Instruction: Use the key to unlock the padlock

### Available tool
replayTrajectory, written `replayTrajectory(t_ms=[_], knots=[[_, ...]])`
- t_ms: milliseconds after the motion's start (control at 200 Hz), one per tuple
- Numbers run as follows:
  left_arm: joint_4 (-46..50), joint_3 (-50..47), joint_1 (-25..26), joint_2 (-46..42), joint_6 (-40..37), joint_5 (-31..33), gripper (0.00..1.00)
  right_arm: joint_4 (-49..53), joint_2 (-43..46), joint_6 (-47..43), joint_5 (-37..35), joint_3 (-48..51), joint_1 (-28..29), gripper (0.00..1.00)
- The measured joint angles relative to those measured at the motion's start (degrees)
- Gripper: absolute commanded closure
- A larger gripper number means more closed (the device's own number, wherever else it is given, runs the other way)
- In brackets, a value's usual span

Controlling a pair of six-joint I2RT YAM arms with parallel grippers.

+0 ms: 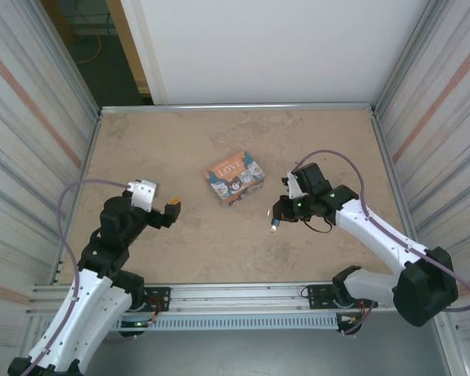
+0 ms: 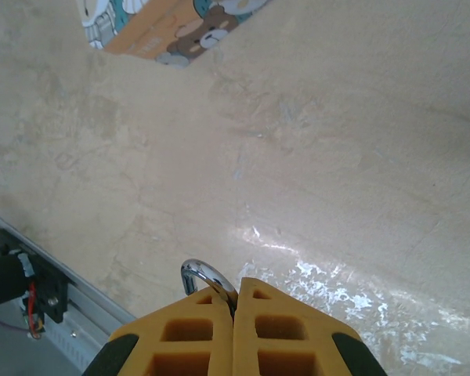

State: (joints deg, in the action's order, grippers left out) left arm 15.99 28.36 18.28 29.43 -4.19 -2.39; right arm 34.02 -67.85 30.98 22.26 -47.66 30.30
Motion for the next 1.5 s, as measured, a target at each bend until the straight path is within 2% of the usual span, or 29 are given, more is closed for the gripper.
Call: replayTrajectory(t_ms=[301, 696, 1503], knots=[[-0.1, 0.0, -2.2, 0.5, 0.5, -1.2, 0.01, 3.4, -8.3, 0.0, 0.1, -1.4, 5.2, 1.0], [-0.1, 0.0, -2.6, 1.2, 1.0, -2.5, 0.01, 3.8, -18.3, 0.0, -0.2, -5.0, 10.6, 1.0], [-0.1, 0.0, -2.6, 1.4, 1.0, -2.5, 0.01, 0.0, -27.4, 0.0, -0.3, -6.1, 12.2, 1.0]])
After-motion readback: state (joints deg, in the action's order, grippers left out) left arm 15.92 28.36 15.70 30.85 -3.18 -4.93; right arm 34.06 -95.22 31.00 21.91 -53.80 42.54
